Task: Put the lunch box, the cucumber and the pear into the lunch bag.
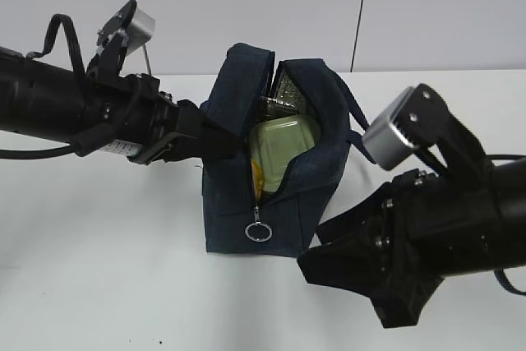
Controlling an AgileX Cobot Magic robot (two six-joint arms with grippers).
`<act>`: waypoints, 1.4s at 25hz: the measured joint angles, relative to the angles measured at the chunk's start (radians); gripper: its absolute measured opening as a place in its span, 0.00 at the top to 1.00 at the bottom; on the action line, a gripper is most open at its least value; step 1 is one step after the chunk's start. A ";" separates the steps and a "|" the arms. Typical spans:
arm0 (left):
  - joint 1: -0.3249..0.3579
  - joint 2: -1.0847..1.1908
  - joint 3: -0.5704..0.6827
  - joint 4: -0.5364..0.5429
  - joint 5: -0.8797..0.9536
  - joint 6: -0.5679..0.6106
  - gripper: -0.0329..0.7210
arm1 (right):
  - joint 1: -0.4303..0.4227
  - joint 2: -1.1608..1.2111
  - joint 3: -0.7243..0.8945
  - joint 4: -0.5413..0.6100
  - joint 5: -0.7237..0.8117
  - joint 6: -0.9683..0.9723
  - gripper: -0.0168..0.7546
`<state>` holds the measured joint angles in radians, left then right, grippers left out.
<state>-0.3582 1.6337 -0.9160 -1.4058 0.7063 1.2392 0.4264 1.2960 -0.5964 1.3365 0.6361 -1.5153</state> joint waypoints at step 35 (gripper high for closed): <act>0.000 -0.039 0.000 0.223 0.016 0.008 0.67 | 0.000 0.256 0.025 0.449 0.036 -0.628 0.58</act>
<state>-0.3582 1.5948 -0.9160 -1.1827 0.7220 1.2473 0.4264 1.5515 -0.5719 1.7856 0.6719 -2.1434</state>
